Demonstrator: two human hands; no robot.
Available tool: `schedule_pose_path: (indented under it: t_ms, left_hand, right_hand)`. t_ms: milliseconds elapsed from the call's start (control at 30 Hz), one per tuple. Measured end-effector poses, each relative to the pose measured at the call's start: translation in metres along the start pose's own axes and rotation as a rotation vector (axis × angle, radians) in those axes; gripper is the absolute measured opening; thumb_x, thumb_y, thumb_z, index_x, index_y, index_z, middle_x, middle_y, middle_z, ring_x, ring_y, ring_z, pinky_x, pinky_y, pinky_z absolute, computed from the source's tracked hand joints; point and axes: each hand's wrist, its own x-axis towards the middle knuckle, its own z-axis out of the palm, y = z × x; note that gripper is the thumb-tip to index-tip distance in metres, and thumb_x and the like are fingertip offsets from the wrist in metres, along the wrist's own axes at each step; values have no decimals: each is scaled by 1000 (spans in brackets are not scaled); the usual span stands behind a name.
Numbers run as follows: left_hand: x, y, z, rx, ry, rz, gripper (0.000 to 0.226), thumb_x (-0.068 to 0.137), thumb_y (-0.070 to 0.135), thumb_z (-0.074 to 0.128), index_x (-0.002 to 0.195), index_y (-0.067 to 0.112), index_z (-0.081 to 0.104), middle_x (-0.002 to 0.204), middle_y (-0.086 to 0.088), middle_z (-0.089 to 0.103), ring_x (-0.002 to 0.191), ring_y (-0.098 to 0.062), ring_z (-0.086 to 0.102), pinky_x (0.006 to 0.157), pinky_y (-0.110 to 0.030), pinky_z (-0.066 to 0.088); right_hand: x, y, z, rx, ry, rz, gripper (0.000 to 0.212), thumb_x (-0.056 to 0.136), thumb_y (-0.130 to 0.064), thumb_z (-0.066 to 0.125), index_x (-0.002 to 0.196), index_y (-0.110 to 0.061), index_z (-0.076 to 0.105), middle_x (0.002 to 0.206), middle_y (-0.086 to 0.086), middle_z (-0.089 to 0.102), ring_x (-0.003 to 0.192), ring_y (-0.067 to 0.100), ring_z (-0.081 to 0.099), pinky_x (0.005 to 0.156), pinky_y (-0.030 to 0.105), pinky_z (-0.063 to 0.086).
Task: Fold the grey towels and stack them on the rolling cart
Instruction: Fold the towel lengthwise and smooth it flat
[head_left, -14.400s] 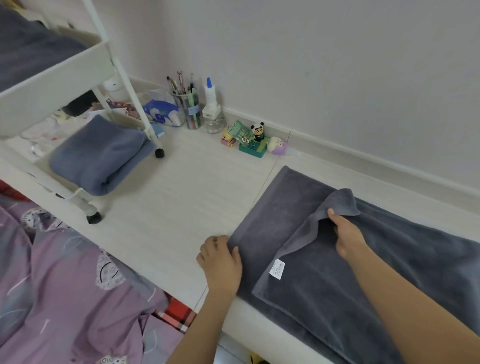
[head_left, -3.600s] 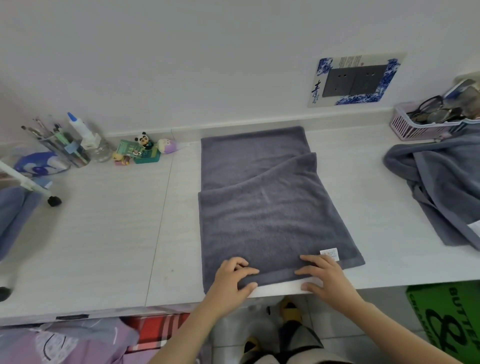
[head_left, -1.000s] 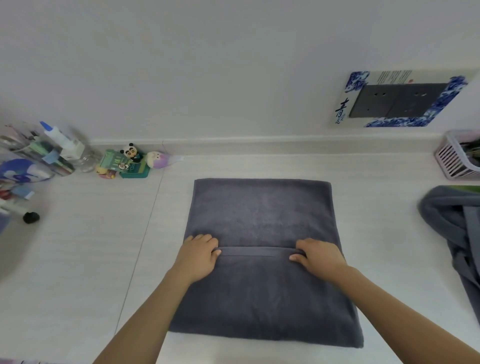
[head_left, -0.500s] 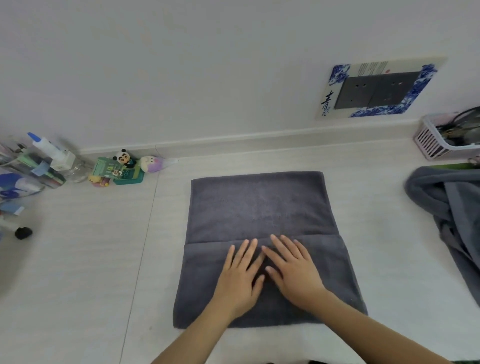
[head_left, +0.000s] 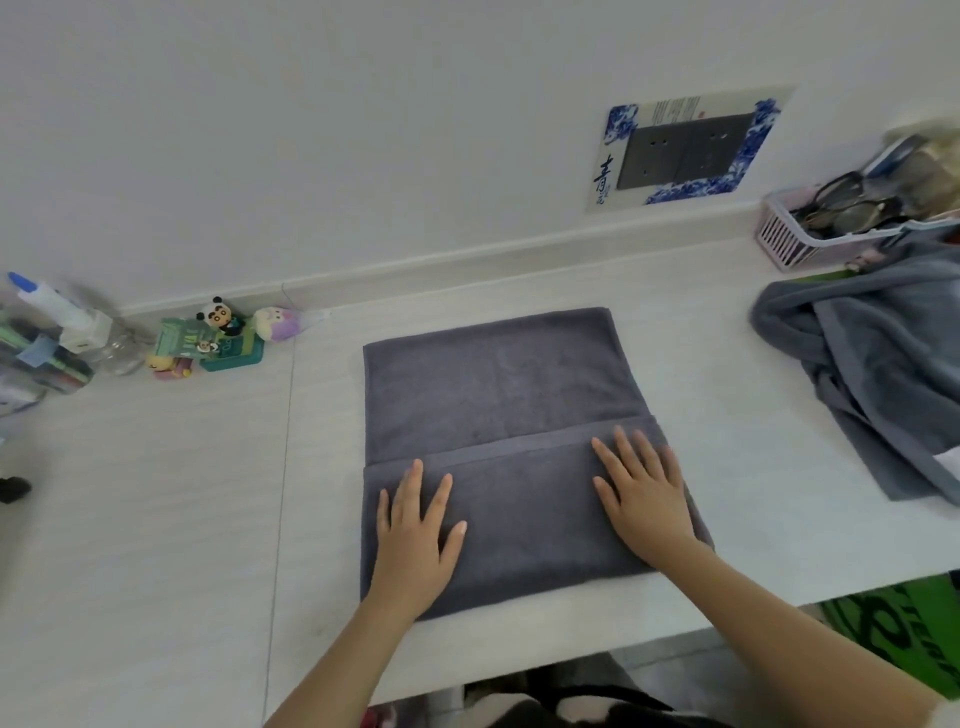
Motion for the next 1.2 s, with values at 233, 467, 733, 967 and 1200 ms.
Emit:
schedule_pose_path:
  t_ms: [233, 467, 733, 967, 1200]
  left_hand:
    - [-49, -5, 7, -263, 2, 311, 47, 85, 66, 47, 113, 31, 60, 119, 12, 49, 115, -5, 39, 99, -31, 35]
    - [-44, -2, 4, -240, 111, 324, 32, 81, 41, 54, 100, 25, 74, 106, 10, 66, 104, -7, 50, 92, -26, 41]
    - [-23, 22, -43, -149, -197, 164, 19, 91, 28, 59, 106, 23, 70, 110, 9, 63, 102, -13, 54, 87, -24, 42]
    - [-6, 27, -97, -265, -767, 190, 23, 85, 25, 69, 104, 13, 73, 95, 3, 70, 74, -3, 55, 66, -15, 39]
    - [50, 17, -141, -337, -880, 68, 23, 84, 28, 69, 105, 21, 74, 92, 21, 68, 88, -1, 60, 85, -20, 44]
  right_hand:
    - [-78, -14, 23, 150, 63, -353, 43, 95, -57, 29, 119, -35, 56, 123, -9, 57, 112, 14, 46, 96, 35, 41]
    - [-72, -22, 26, 179, 236, -327, 33, 80, -42, 46, 94, -29, 74, 103, -5, 69, 101, 13, 47, 84, 35, 45]
    - [-54, -31, -3, 187, -15, -271, 17, 88, -31, 61, 98, -25, 73, 100, -12, 67, 97, 13, 58, 87, 24, 38]
    - [-42, -31, -69, 256, -535, -331, 28, 92, -35, 55, 74, -17, 67, 60, -13, 56, 54, 3, 48, 59, 16, 36]
    - [18, -40, -126, 300, -846, -404, 32, 89, -58, 48, 83, -30, 63, 79, -10, 72, 77, 1, 68, 82, 20, 47]
